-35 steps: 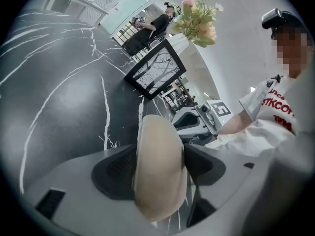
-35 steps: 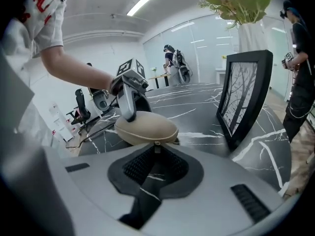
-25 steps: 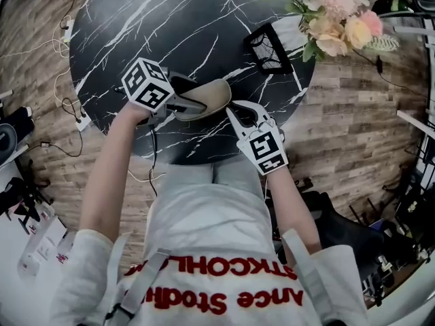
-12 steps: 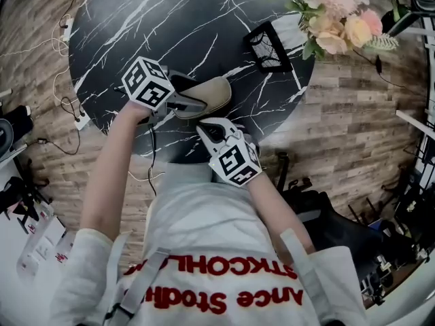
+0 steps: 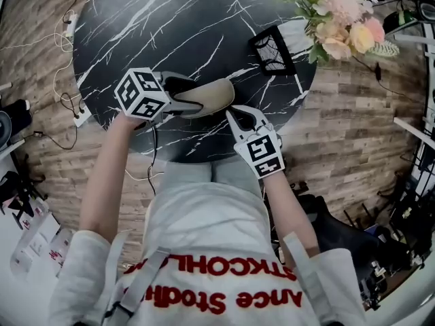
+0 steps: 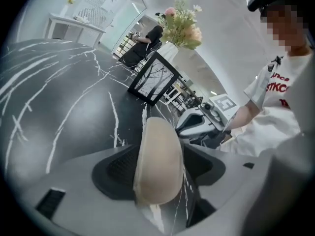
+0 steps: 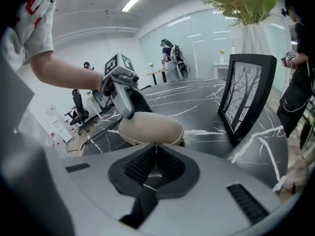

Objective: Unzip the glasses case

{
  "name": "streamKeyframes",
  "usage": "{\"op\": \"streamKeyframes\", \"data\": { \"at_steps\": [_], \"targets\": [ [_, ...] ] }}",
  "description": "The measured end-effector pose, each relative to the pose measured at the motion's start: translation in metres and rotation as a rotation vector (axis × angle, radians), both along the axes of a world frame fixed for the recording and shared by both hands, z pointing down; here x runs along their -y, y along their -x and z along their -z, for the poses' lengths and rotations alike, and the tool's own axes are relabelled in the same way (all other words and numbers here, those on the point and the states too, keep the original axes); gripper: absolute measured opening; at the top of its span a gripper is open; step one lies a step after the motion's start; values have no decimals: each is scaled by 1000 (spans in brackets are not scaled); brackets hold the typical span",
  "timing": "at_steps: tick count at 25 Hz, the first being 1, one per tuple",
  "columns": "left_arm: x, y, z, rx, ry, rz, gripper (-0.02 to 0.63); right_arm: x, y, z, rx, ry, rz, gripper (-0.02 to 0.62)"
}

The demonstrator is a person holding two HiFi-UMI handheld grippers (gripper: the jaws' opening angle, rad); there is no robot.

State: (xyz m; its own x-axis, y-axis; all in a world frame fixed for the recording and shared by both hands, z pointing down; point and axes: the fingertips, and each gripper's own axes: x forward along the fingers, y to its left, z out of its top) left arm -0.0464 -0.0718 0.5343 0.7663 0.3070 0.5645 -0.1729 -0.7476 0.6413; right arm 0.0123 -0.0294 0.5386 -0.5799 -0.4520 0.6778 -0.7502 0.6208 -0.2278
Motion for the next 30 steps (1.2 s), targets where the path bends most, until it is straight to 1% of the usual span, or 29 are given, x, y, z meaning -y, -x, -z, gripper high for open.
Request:
{"op": "streamKeyframes", "data": {
  "at_steps": [1, 2, 3, 6, 8, 10, 12, 13, 14, 17, 19, 20, 21, 22, 23, 25, 26, 27, 29, 30],
  "targets": [
    [-1, 8, -1, 22, -6, -5, 301, 4, -1, -1, -10, -3, 1, 18],
    [-4, 16, -3, 42, 1, -12, 276, 9, -1, -1, -20, -8, 6, 18],
    [-8, 22, -5, 56, 20, -14, 256, 14, 0, -1, -25, -14, 9, 18],
    [-22, 32, -7, 79, 86, 3, 239, 37, 5, -1, -25, -37, 19, 18],
    [-32, 34, -9, 94, 120, 6, 232, 51, 12, -1, -25, -46, 48, 17],
    [-47, 33, -10, 107, 169, -23, 209, 59, 22, -1, -15, -51, 111, 16],
    [-66, 30, -12, 112, 213, -67, 178, 58, 30, 1, -7, -57, 206, 17],
    [-70, 28, -13, 109, 221, -70, 169, 57, 31, 2, -6, -56, 249, 18],
    [-70, 26, -13, 102, 222, -52, 155, 54, 29, 3, 0, -47, 284, 18],
    [-52, 23, -7, 76, 207, 61, 156, 38, 16, 5, 19, 6, 393, 19],
    [-37, 22, 2, 69, 170, 130, 166, 23, 10, 2, -7, 31, 494, 20],
    [-29, 20, 7, 62, 150, 167, 187, 17, 9, 0, -23, 40, 536, 35],
    [-20, 18, 10, 54, 135, 207, 210, 13, 10, -2, -36, 45, 568, 80],
    [-13, 14, 12, 51, 127, 246, 232, 11, 12, -4, -50, 44, 591, 107],
    [-7, 11, 11, 57, 124, 276, 236, 10, 14, -6, -66, 36, 612, 107],
    [-1, 7, 7, 89, 115, 309, 233, 10, 19, -8, -97, 12, 651, 110],
    [2, 7, 6, 104, 109, 321, 218, 10, 21, -9, -104, 5, 667, 110],
    [4, 7, 5, 113, 104, 338, 218, 10, 22, -9, -107, 3, 681, 110],
    [8, 9, 4, 121, 101, 381, 282, 9, 22, -7, -109, 0, 701, 110],
    [9, 8, 3, 126, 103, 399, 285, 8, 22, -6, -112, -3, 712, 110]
  ]
}}
